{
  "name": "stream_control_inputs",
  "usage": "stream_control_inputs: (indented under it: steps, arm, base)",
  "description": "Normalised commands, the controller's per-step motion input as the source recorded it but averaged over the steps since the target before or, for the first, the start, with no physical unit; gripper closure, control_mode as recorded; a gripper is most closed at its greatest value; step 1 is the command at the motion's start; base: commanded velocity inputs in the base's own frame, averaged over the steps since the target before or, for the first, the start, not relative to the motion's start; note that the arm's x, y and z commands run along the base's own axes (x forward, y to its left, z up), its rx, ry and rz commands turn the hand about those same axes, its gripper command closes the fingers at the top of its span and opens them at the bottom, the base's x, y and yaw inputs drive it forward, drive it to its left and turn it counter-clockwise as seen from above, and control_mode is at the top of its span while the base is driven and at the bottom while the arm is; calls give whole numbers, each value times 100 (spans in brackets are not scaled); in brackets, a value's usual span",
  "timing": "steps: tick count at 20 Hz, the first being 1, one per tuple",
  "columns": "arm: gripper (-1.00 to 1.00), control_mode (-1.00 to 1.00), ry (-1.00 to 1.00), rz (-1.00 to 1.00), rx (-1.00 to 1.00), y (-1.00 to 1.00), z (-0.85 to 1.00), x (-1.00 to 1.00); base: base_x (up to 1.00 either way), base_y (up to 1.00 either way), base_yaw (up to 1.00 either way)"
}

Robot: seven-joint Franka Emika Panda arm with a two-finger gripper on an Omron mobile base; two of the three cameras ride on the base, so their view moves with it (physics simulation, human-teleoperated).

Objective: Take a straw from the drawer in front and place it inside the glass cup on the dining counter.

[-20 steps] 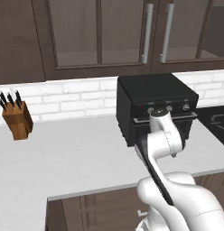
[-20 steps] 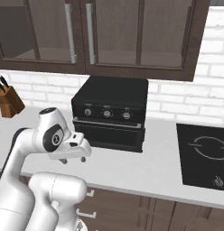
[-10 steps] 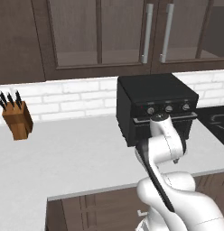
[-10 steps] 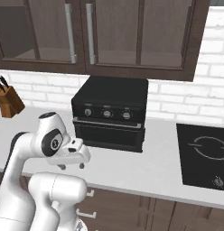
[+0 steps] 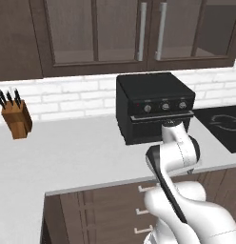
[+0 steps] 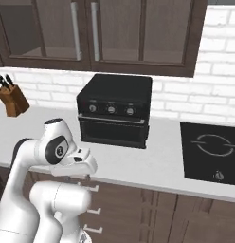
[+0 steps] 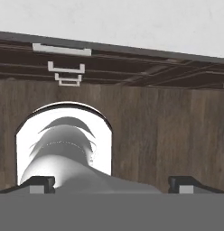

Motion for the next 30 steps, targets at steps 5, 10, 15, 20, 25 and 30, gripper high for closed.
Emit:
stream_control_inputs:
  steps: [5,10,15,20,25,30]
  arm:
    - [-100,100,0,0,0,0,0,0]
    - [-100,100,0,0,0,0,0,0]
    - [-100,100,0,0,0,0,0,0]
    - [-100,100,0,0,0,0,0,0]
    - [-100,100,0,0,0,0,0,0]
    - [-100,-100,-1,-1,1,-2,0,-5]
  base:
    - [-47,-20,0]
    - [-50,-17,0]
    - [-52,-14,0]
    - [-46,-11,0]
    - [-47,-16,0]
    - [-29,-8,-1]
